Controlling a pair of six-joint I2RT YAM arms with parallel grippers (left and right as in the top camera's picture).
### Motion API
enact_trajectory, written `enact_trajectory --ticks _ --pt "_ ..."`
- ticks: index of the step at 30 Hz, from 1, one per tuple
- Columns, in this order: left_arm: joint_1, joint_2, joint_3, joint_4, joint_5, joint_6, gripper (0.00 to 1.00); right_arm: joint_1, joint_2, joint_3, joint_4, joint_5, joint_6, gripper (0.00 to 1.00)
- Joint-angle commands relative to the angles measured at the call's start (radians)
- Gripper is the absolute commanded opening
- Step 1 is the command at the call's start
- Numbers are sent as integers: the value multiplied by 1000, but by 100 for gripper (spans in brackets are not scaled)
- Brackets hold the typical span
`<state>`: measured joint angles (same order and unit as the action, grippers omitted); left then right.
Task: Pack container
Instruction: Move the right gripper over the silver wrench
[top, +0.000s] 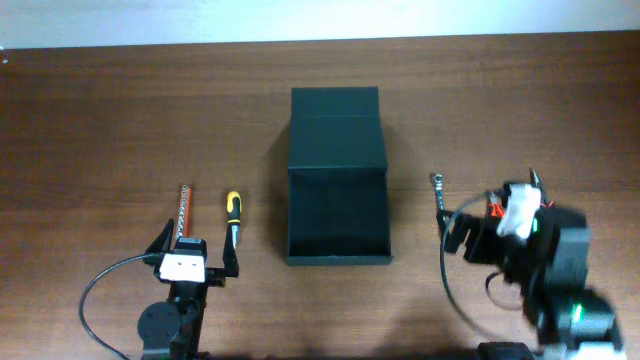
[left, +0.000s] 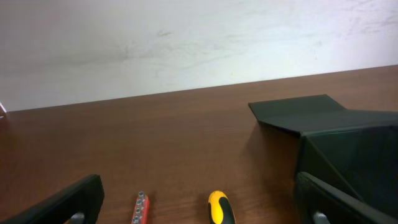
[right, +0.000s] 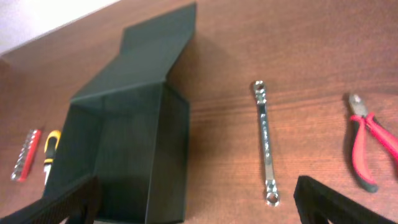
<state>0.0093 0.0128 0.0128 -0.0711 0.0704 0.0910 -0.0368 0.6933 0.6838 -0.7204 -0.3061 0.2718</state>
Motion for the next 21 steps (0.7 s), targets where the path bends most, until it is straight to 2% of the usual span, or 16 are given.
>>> enact_trajectory --ticks 1,3,6,9,16,21 --pt "6 -7 -4 -5 -8 20 99 -3 362 339 -264 5 -210 99" --pt "6 -7 -4 -5 -7 20 99 -3 499 459 -401 30 -275 99" --pt "7 -7 -4 -5 -7 19 99 -3 703 617 -558 92 -283 99" --pt "7 -7 -4 -5 -8 20 99 -3 862 692 -582 97 -283 99" --pt "7 -7 -4 -5 -7 20 99 -3 1010 697 -601 102 -294 99" --pt "6 -7 -4 -5 -7 19 99 -3 1015 702 -535 161 -305 99"
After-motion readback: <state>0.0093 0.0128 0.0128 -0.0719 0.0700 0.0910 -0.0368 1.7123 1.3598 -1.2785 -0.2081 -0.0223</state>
